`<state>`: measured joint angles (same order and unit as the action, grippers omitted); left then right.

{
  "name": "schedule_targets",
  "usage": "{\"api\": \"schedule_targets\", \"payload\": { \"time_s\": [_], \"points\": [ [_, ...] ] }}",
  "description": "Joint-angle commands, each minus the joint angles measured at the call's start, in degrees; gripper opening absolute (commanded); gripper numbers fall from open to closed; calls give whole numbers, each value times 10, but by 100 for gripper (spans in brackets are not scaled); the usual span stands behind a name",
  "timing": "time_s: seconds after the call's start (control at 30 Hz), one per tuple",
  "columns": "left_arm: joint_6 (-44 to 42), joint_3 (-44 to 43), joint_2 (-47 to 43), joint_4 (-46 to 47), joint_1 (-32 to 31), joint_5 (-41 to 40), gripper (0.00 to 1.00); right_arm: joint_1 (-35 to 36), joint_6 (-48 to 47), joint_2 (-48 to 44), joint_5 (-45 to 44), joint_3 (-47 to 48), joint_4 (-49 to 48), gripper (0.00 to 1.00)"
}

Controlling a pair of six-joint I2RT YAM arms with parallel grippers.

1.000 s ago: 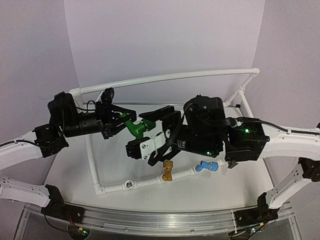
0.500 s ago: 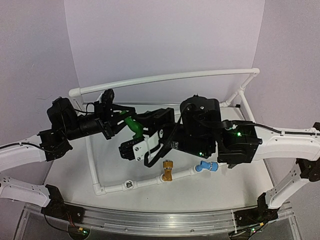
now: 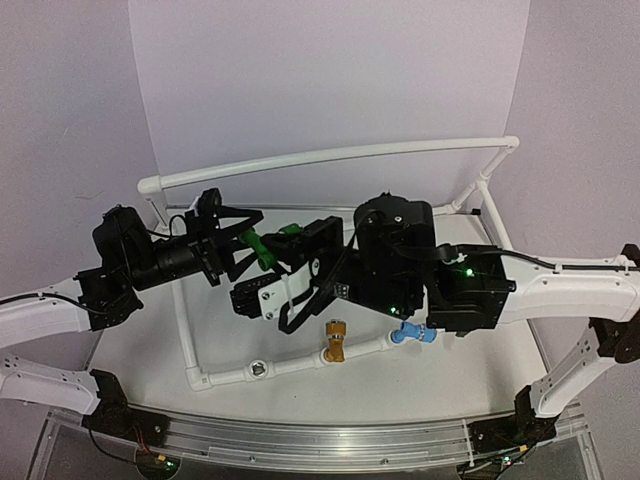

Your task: Install the water faucets

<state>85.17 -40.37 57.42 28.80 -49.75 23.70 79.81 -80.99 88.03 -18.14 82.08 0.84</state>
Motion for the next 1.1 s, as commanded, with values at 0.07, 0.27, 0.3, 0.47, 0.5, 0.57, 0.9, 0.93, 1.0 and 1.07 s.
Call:
{"api": "schedule_targets", "payload": {
  "time_s": [0.07,0.27,0.3,0.47,0.5,0.57,0.9,0.93,1.0,1.07],
  "points": [
    [-141,-20,-84,-150,-2,-115,98,4,144,3,19,74,76,0],
    [-258,-97,-120,-408,-2,-286,100,3,285,38,46,150,219,0],
    [-273,-111,-116,-441,-2,-308,100,2,309,49,54,166,252,0],
    [-340,-176,-81,-587,-2,-419,100,-11,388,125,143,252,405,0],
    [-345,-185,-77,-614,-2,-443,100,-13,393,143,154,267,431,0],
    [-362,-197,-75,-650,-2,-469,100,-15,393,174,172,291,474,0],
    [-355,-243,-108,-768,-1,-533,100,-15,355,328,138,393,562,0],
    [-354,-247,-109,-773,-1,-535,100,-15,358,342,132,406,564,0],
    [-352,-252,-109,-784,-1,-533,100,-15,363,361,124,424,564,0],
    [-351,-250,-108,-786,-1,-526,100,-12,367,372,116,431,563,0]
  ]
}}
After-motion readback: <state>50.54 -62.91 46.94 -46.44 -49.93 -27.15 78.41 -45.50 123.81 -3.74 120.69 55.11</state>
